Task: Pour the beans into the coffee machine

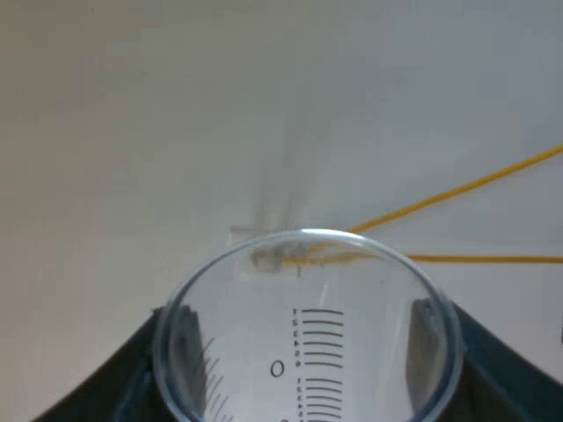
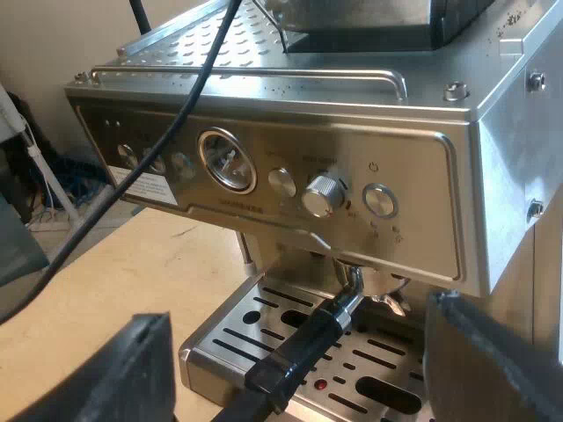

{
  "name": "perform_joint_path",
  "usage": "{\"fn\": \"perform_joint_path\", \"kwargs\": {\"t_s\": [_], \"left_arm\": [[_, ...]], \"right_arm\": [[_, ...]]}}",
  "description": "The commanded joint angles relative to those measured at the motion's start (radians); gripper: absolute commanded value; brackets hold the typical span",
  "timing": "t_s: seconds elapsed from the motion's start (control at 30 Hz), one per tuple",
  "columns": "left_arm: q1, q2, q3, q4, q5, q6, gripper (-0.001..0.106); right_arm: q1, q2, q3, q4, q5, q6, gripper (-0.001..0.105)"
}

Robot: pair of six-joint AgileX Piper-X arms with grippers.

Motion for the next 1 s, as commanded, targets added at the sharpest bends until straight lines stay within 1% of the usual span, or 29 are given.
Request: {"fn": "perform_joint_path", "kwargs": {"t_s": [0.03,0.07,0.1,0.13,0.17,0.27,0.3,0.43,0.57,0.63,0.7,0.8,0.93,1.0], "left_arm": [[-0.002,-0.004,-0.005,0.005,0.079,0.045,0.032],[-0.002,-0.004,-0.005,0.005,0.087,0.045,0.032],[-0.002,-0.004,-0.005,0.005,0.1,0.06,0.032],[-0.002,-0.004,-0.005,0.005,0.116,0.093,0.032],[-0.002,-0.004,-0.005,0.005,0.12,0.113,0.032],[-0.002,-0.004,-0.005,0.005,0.124,0.203,0.032],[-0.002,-0.004,-0.005,0.005,0.124,0.221,0.032],[-0.002,-0.002,-0.005,0.005,0.14,0.224,0.032],[0.002,0.001,0.007,0.005,0.14,0.224,0.032],[0.004,0.002,0.019,0.005,0.135,0.271,0.032],[0.004,0.002,0.032,0.005,0.131,0.338,0.032],[0.004,0.004,0.039,0.005,0.131,0.385,0.032],[0.004,0.004,0.039,0.005,0.131,0.407,0.032],[0.004,0.004,0.039,0.005,0.131,0.45,0.032]], "right_arm": [[0.001,-0.006,-0.012,-0.018,-0.008,-0.002,0.062],[0.001,-0.006,-0.012,-0.023,-0.008,-0.002,0.062],[0.001,-0.006,-0.012,-0.031,-0.008,-0.002,0.062],[0.001,-0.006,-0.012,-0.038,-0.008,-0.002,0.062],[0.001,-0.006,-0.012,-0.04,-0.008,-0.002,0.062],[0.001,-0.006,-0.012,-0.043,-0.008,-0.002,0.062],[0.001,-0.006,-0.012,-0.043,-0.008,-0.002,0.062],[0.001,-0.006,-0.012,-0.043,-0.008,-0.002,0.062],[0.001,-0.006,-0.012,-0.043,-0.008,-0.002,0.062],[0.001,-0.006,-0.012,-0.043,-0.008,-0.002,0.062],[0.001,-0.006,-0.012,-0.043,-0.008,-0.002,0.062],[0.001,-0.006,-0.012,-0.043,-0.008,-0.002,0.062],[0.001,-0.006,-0.012,-0.043,-0.008,-0.002,0.062],[0.001,-0.006,-0.012,-0.043,-0.008,-0.002,0.062]]}}
